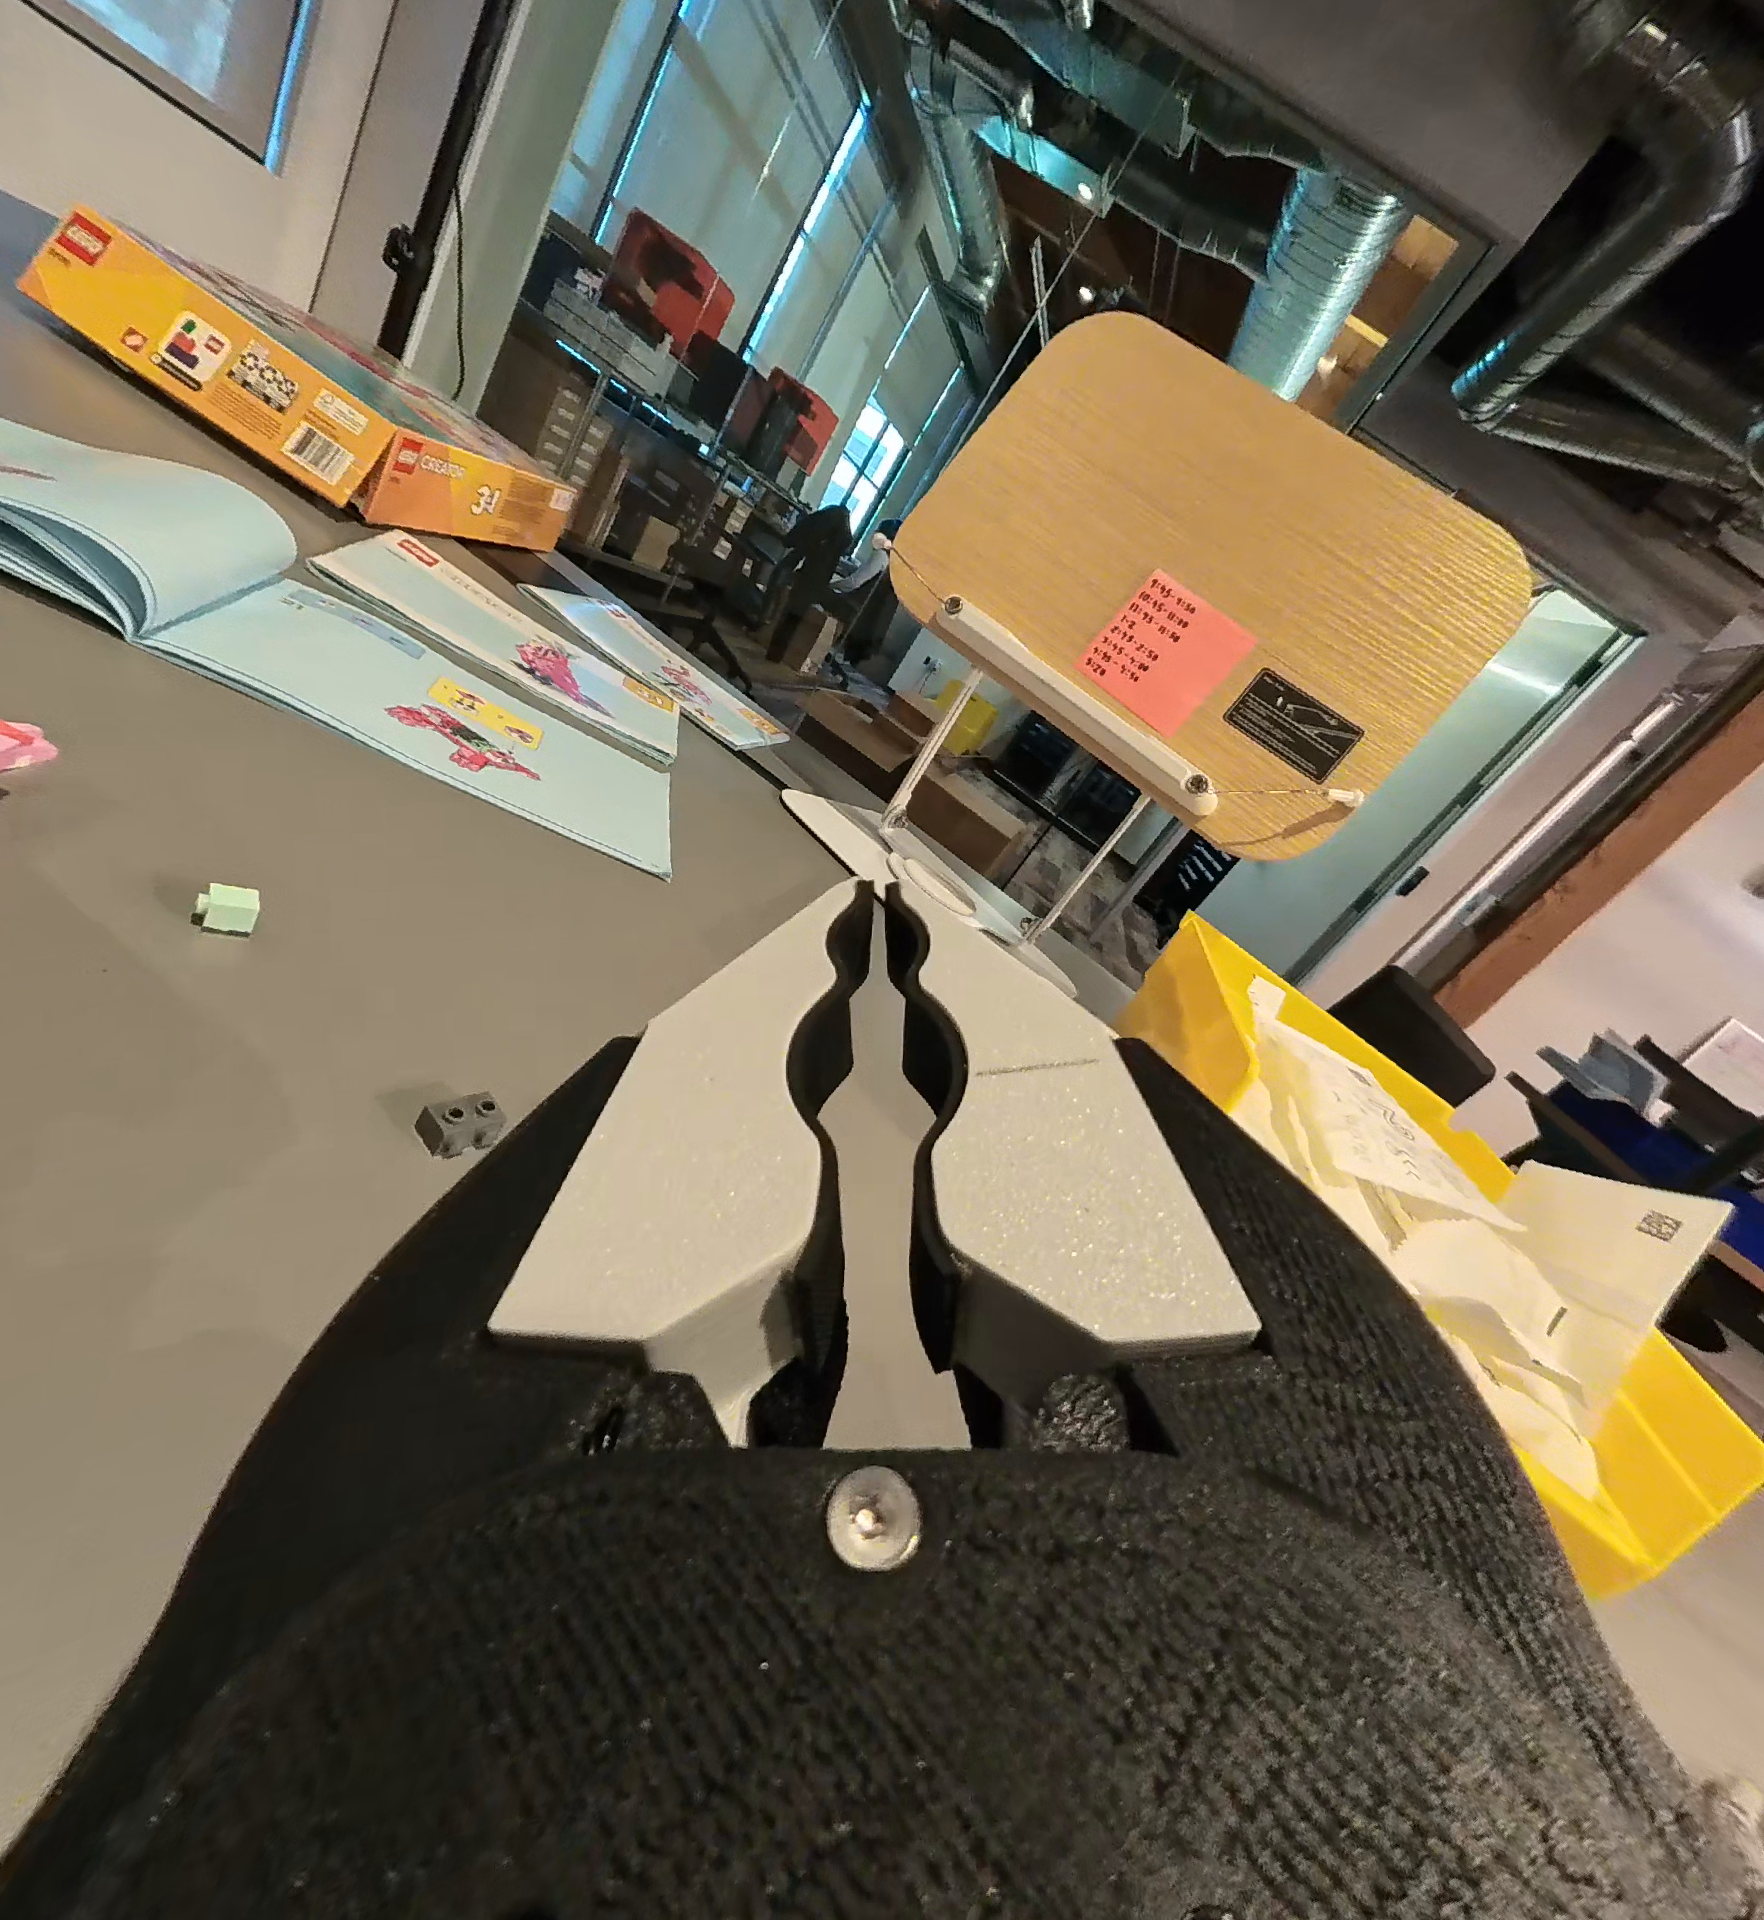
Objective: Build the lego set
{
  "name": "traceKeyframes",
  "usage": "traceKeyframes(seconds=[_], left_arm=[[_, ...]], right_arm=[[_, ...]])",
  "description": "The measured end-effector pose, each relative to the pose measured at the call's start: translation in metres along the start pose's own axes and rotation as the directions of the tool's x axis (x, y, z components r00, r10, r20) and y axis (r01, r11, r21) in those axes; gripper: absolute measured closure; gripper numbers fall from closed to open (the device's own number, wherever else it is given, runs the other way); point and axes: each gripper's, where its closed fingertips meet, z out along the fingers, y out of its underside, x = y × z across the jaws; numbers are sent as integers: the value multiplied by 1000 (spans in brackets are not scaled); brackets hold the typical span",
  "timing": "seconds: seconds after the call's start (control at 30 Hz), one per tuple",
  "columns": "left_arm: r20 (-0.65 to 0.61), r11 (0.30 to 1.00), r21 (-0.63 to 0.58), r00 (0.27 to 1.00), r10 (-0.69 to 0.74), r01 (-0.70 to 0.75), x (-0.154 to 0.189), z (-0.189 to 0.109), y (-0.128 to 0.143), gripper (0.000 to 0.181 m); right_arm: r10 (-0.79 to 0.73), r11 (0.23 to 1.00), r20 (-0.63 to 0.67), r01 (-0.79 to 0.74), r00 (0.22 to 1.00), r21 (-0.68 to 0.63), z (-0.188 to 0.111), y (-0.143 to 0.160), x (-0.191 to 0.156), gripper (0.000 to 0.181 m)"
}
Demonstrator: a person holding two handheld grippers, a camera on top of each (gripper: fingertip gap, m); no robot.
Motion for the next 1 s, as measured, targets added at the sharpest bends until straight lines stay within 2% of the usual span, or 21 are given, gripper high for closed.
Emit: traceKeyframes(seconds=[0.07, 0.17, 0.3, 0.53, 0.7, 0.77, 0.8, 0.9, 1.0], left_arm=[[6, 997, -75, 1000, -4, 4, -1, 8, 12, 136], [5, 993, -121, 1000, 13, -12, 1, 14, 21, 155], [43, 982, -180, 997, 59, -50, -3, 19, 31, 166], [80, 971, -198, 985, 152, -134, -1, 15, 32, 170], [60, 975, -177, 988, 144, -132, 4, 12, 31, 165], [57, 988, -97, 991, 123, -117, 7, 7, 17, 142], [54, 992, -34, 991, 123, -121, 9, 2, 5, 138], [69, 980, 137, 988, 135, -143, 12, -17, -35, 133], [61, 963, 183, 980, 187, -196, 22, -27, -62, 134]], right_arm=[[4, 1000, -1, -4, 1000, 5, -1, -1, 1, 181], [18, 1000, 0, -18, 1000, 8, -2, -1, 2, 181], [22, 1000, 5, -22, 1000, 13, -3, -1, 2, 181], [15, 1000, 8, -15, 1000, 22, -4, -4, 1, 181], [15, 999, 8, -15, 1000, 28, -4, -5, 2, 181], [13, 999, 8, -13, 1000, 31, -5, -5, 2, 181], [11, 999, 8, -12, 1000, 33, -5, -6, 2, 181], [3, 999, 7, -3, 1000, 39, -6, -7, 2, 181], [-8, 999, 5, 8, 1000, 39, -6, -7, 3, 181]])
